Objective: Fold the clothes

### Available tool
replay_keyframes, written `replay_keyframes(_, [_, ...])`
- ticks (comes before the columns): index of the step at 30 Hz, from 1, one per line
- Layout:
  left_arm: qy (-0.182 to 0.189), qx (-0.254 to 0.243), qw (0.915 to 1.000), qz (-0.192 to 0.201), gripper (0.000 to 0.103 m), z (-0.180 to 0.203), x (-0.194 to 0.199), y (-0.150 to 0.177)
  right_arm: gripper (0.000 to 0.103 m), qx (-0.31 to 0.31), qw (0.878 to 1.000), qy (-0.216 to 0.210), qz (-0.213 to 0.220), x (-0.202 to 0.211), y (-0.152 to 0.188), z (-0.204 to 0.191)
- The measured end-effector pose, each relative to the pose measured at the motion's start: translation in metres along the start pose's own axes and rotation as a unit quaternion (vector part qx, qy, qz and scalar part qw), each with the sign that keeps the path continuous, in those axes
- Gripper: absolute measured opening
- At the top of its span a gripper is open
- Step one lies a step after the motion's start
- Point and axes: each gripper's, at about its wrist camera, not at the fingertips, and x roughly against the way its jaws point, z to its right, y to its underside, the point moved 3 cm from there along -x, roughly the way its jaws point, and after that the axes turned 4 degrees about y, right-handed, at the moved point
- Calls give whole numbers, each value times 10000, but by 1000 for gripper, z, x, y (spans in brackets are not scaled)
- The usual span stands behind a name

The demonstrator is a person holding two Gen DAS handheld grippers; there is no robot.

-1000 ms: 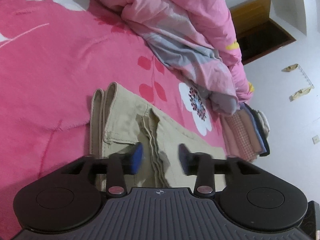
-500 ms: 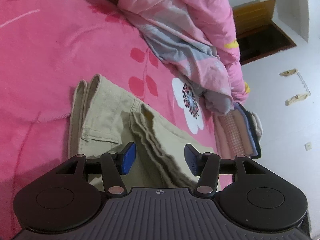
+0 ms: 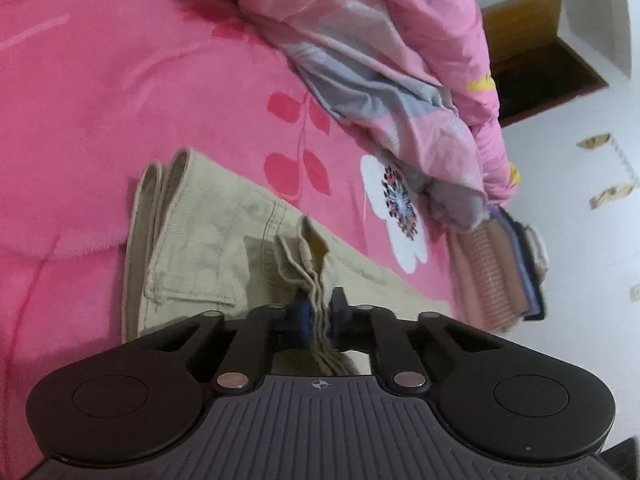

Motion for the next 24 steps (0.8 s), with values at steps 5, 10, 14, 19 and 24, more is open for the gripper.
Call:
replay_keyframes(5, [77, -343, 9988, 349, 6, 12, 14, -5, 11, 163, 9998, -27, 66, -1, -8, -5])
replay_keyframes(10, [67, -205, 9988, 432, 6, -2, 20, -9, 11, 386, 9992, -134, -7, -14, -10, -17])
replay_keyframes(14, [141, -109, 9985, 517, 6, -11, 27, -9, 11, 547, 9981, -262, -124, -25, -9, -27])
replay_keyframes(19, [208, -186, 9975, 647, 6, -13, 35, -11, 11, 731, 9964, -353, -230, -36, -7, -36])
replay_keyframes(24, [255, -82, 9972, 693, 6, -24, 38, -10, 11, 831, 9945, -442, -463, -53, 2, -42])
